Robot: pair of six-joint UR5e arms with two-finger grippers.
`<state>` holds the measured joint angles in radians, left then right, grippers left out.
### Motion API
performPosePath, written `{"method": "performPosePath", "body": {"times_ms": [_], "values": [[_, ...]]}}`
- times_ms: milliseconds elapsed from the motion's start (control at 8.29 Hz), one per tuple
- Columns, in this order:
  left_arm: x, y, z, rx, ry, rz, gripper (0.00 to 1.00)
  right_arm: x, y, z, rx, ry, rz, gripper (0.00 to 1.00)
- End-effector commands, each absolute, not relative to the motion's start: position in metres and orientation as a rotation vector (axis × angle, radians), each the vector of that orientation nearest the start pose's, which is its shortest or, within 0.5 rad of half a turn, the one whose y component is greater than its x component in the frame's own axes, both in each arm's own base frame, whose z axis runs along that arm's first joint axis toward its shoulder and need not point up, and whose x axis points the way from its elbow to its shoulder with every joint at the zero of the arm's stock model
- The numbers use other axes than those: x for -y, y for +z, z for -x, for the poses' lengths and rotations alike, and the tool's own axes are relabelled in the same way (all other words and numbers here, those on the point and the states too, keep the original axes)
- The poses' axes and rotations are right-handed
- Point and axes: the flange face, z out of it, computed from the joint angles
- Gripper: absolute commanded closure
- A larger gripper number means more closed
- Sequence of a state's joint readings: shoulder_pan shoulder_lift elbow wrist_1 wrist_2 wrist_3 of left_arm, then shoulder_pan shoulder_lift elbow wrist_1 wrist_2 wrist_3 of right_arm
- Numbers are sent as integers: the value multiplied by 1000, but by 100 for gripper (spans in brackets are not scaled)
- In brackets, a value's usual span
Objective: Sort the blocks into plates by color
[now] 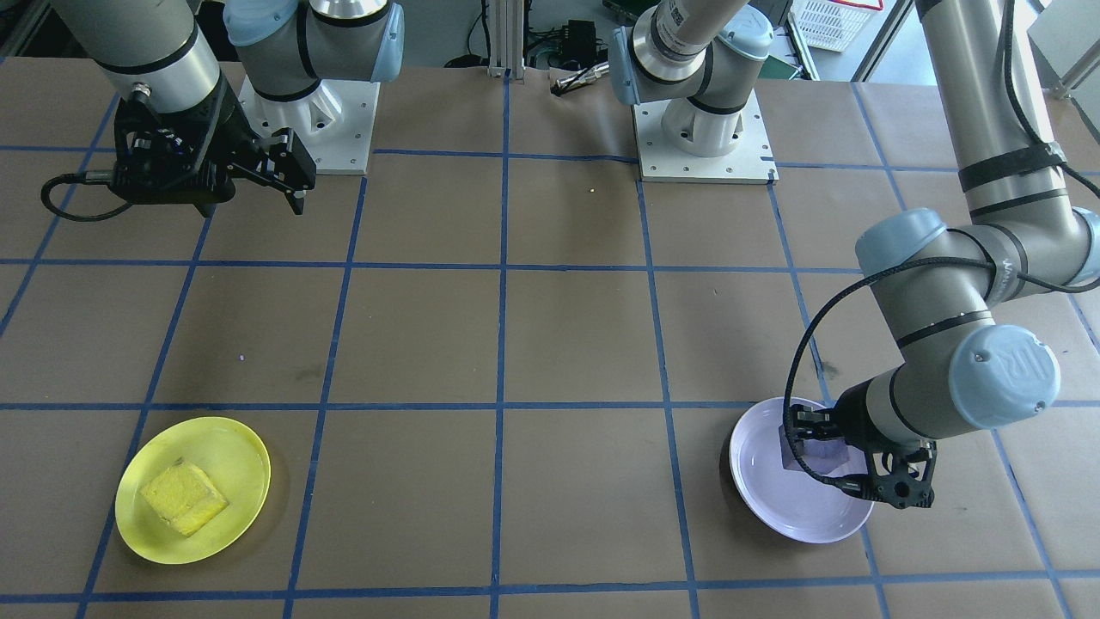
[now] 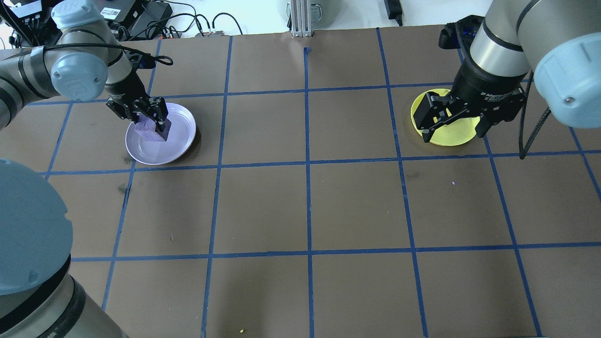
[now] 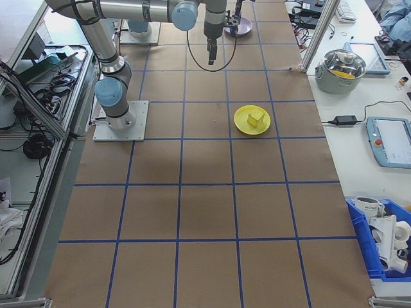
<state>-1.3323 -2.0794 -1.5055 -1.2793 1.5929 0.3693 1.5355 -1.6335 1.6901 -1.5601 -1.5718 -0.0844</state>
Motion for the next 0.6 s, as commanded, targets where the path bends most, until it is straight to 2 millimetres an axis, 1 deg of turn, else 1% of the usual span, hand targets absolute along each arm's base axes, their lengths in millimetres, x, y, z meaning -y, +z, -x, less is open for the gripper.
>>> {"method": "performPosePath", "body": {"times_ms": [0, 121, 241, 362, 483], "values": [[664, 248, -29, -3154, 236, -194, 0, 462, 459, -117, -3137, 101, 77, 0], [663, 259, -28, -3144, 216, -196, 0, 462, 458, -117, -3134, 103, 74, 0], [657, 278, -20, -3141, 202, -169, 0, 462, 459, -117, -3134, 101, 77, 0], [643, 310, -10, -3151, 201, -94, 0, 463, 459, -117, -3132, 98, 77, 0], [625, 346, 1, -3156, 201, 47, 0, 463, 459, -117, -3134, 98, 74, 0]]}}
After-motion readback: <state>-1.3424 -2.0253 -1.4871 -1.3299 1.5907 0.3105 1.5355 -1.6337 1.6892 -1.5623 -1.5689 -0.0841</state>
